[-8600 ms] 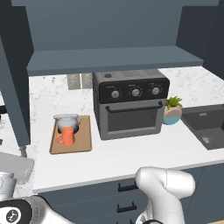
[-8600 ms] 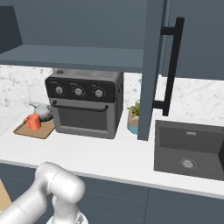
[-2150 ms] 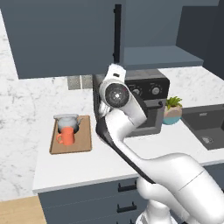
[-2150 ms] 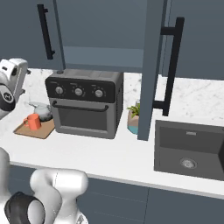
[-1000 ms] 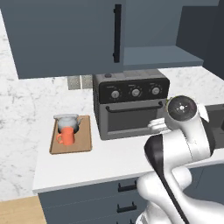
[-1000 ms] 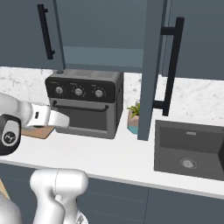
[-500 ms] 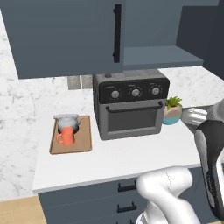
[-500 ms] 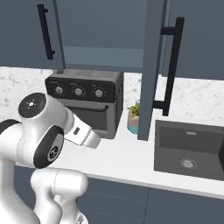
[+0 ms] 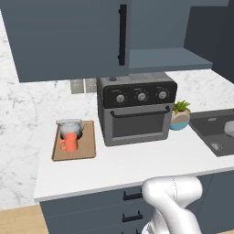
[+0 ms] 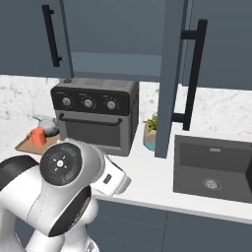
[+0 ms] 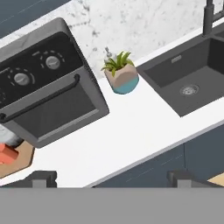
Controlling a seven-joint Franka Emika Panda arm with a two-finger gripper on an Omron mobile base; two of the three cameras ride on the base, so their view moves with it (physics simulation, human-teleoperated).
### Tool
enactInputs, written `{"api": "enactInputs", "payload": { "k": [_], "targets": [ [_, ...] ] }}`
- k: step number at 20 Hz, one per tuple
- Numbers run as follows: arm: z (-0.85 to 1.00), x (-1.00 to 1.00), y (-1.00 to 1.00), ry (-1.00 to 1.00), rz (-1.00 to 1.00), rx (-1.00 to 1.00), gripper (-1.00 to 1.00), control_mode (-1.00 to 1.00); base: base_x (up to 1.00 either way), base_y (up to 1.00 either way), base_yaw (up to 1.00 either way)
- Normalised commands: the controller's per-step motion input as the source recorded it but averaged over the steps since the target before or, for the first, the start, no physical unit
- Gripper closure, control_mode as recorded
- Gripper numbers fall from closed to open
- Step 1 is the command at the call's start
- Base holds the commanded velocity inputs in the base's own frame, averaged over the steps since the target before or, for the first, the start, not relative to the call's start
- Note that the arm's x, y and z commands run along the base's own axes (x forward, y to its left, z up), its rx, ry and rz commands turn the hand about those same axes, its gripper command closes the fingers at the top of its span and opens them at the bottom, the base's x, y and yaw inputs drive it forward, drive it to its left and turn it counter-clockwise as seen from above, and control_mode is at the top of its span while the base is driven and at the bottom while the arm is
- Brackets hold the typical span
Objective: Pick the kettle from the counter and place it on the tray. Then pick the mug from the cabinet and place it on the tray. Then close the cabinet doors.
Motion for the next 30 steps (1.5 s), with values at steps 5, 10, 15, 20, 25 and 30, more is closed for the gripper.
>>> {"api": "enactInputs", "payload": {
  "k": [5, 10, 15, 20, 25, 30],
  "targets": [
    [-0.41, -0.02, -0.44, -0.06, 0.02, 0.05, -1.0, -1.0, 0.0, 0.0, 0.0],
    [-0.27, 0.0, -1.0, -0.29, 0.0, 0.19, -1.0, -1.0, 0.0, 0.0, 0.0],
    [-0.14, 0.04, -1.0, -0.35, 0.06, 0.2, -1.0, -1.0, 0.0, 0.0, 0.0],
    [-0.12, 0.27, -0.74, -0.29, 0.03, 0.19, -1.0, -1.0, 0.0, 0.0, 0.0],
    [-0.1, 0.36, -0.51, -0.23, 0.06, 0.24, -1.0, -1.0, 0.0, 0.0, 0.0],
    [-0.07, 0.47, -0.39, -0.14, 0.15, 0.27, -1.0, -1.0, 0.0, 0.0, 0.0]
  ]
}}
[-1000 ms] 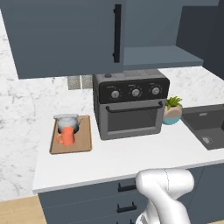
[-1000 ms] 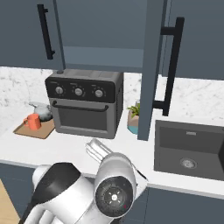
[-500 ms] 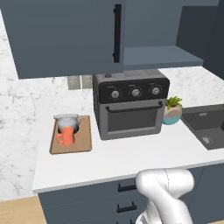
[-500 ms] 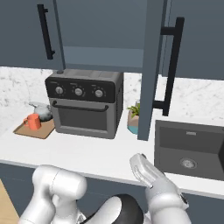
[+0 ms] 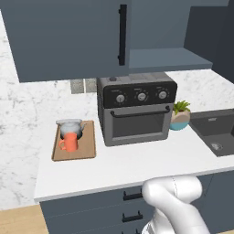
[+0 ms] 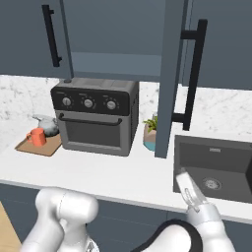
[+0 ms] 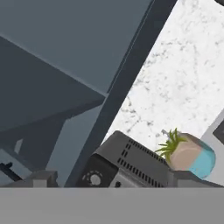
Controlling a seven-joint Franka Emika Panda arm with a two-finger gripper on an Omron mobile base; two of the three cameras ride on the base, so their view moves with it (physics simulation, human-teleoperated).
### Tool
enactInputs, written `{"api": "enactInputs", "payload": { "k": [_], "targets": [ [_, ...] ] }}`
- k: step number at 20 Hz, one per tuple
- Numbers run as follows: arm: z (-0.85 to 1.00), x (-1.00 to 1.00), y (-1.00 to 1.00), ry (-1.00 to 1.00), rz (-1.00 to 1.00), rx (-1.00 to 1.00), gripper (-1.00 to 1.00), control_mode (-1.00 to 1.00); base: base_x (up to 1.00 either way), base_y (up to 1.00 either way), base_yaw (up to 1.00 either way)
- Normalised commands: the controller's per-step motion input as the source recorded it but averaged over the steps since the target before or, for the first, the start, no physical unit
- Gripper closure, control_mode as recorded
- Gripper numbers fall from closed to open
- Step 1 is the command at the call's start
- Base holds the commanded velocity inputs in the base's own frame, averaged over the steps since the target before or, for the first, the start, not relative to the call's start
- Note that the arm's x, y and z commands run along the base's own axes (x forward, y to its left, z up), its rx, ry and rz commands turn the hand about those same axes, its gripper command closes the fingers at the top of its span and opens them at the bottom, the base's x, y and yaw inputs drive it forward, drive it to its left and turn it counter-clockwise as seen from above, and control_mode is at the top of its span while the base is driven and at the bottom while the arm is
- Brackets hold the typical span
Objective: Pick the kettle from the counter and place it on the tray. Then pick the mug from the cabinet and place it on the tray. Then close the cabinet doors.
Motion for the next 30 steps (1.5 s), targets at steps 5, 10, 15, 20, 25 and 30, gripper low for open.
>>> {"api": "enactInputs", "payload": {
  "k": [5, 10, 15, 20, 25, 30],
  "targets": [
    [0.0, 0.44, -0.42, -0.07, 0.17, 0.24, -1.0, -1.0, 0.0, 0.0, 0.0],
    [0.04, 0.36, -0.4, -0.04, 0.17, 0.22, -1.0, -1.0, 0.0, 0.0, 0.0],
    [0.24, 0.39, -0.24, -0.02, 0.11, 0.16, -1.0, -1.0, 0.0, 0.0, 0.0],
    [0.44, 0.41, -0.02, 0.0, 0.05, 0.02, -1.0, -1.0, 0.0, 0.0, 0.0],
    [0.55, 0.23, 0.02, -0.01, 0.03, 0.0, -1.0, -1.0, 0.0, 0.0, 0.0],
    [0.52, 0.04, 0.32, 0.0, 0.09, -0.03, -1.0, -1.0, 0.0, 0.0, 0.0]
  ]
}}
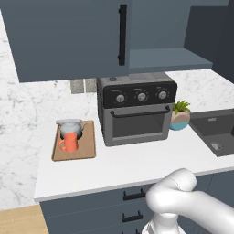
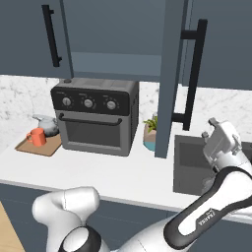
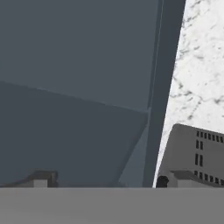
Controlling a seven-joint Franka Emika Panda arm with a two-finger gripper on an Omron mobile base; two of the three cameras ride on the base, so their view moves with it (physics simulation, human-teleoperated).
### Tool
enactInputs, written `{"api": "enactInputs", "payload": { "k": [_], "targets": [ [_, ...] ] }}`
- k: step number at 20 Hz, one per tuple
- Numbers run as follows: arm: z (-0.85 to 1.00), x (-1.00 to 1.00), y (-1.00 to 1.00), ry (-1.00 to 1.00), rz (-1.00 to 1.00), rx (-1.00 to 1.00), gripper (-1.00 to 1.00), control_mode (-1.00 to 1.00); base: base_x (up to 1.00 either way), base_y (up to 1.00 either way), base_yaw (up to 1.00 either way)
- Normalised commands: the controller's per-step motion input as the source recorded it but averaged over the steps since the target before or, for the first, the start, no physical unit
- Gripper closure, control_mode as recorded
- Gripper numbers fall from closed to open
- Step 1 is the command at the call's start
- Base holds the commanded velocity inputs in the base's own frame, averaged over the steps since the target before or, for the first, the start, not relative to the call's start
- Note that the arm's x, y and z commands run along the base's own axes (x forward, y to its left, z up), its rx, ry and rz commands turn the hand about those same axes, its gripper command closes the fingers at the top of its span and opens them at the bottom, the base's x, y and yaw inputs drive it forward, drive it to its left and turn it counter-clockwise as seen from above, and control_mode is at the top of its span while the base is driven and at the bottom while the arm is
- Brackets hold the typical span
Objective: Pick the kettle from the counter and place it on the tray. Then pick the mug from the cabinet and place it on the tray. Then close the cabinet doors.
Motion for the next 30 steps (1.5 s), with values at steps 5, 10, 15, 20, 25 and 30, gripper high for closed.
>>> {"api": "enactInputs", "payload": {
  "k": [5, 10, 15, 20, 25, 30],
  "targets": [
    [0.43, 0.03, 0.63, 0.0, 0.08, -0.1, -1.0, -1.0, 0.0, 0.0, 0.0],
    [0.26, 0.01, 0.76, 0.04, 0.04, -0.14, -1.0, -1.0, 0.0, 0.0, 0.0],
    [0.22, 0.0, 0.83, 0.03, 0.0, -0.14, -1.0, -1.0, 0.0, 0.0, 0.0],
    [0.18, 0.0, 0.98, 0.02, -0.03, -0.11, -1.0, -1.0, 0.0, 0.0, 0.0],
    [0.13, 0.09, 1.0, 0.03, -0.17, -0.08, -1.0, -1.0, 0.0, 0.0, 0.0],
    [0.05, 0.2, 1.0, 0.05, -0.2, -0.05, -1.0, -1.0, 0.0, 0.0, 0.0]
  ]
}}
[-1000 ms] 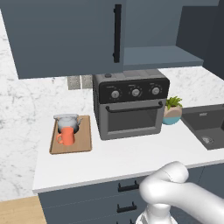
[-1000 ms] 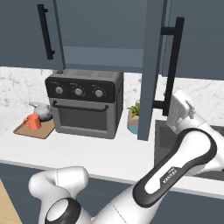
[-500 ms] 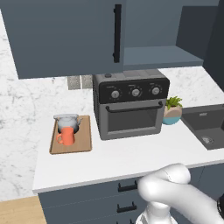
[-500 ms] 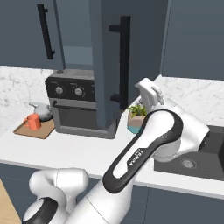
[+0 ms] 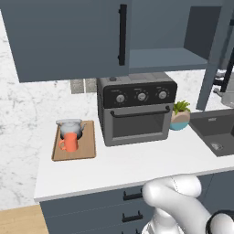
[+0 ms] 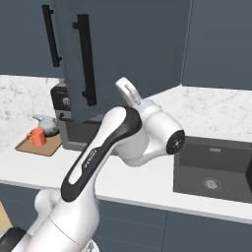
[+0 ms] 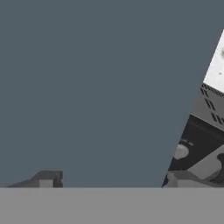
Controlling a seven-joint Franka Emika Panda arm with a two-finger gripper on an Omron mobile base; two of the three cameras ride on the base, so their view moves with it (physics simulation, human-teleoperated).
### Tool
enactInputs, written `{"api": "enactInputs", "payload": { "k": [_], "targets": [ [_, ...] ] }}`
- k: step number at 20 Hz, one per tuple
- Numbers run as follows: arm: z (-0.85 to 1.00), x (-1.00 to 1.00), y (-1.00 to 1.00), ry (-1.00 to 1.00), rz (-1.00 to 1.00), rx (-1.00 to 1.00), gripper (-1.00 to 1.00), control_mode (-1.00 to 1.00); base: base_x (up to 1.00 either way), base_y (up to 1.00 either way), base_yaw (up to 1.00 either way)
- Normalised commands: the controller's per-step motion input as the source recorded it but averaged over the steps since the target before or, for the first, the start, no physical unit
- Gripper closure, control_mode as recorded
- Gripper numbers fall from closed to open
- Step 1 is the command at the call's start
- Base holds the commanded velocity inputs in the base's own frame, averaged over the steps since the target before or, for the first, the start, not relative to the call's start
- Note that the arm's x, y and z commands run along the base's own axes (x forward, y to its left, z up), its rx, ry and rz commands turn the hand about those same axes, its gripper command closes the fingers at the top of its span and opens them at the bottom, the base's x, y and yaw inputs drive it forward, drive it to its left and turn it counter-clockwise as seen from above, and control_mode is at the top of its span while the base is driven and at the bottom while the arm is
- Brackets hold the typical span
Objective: Pick the kettle from the counter and place it on the tray. Then pick the mug from the cabinet and place it on the tray. Then close the cabinet doors.
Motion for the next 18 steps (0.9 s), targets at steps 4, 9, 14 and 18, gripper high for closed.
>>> {"api": "enactInputs", "payload": {
  "k": [4, 9, 14, 18],
  "targets": [
    [0.07, 0.47, 0.93, 0.09, -0.19, -0.01, -1.0, -1.0, 0.0, 0.0, 0.0],
    [0.05, 0.81, 0.62, 0.09, -0.17, 0.0, -1.0, -1.0, 0.0, 0.0, 0.0],
    [0.0, 0.99, 0.31, 0.09, -0.16, 0.0, -1.0, -1.0, 0.0, 0.0, 0.0],
    [0.0, 0.95, 0.25, 0.07, -0.14, 0.0, -1.0, -1.0, 0.0, 0.0, 0.0]
  ]
}}
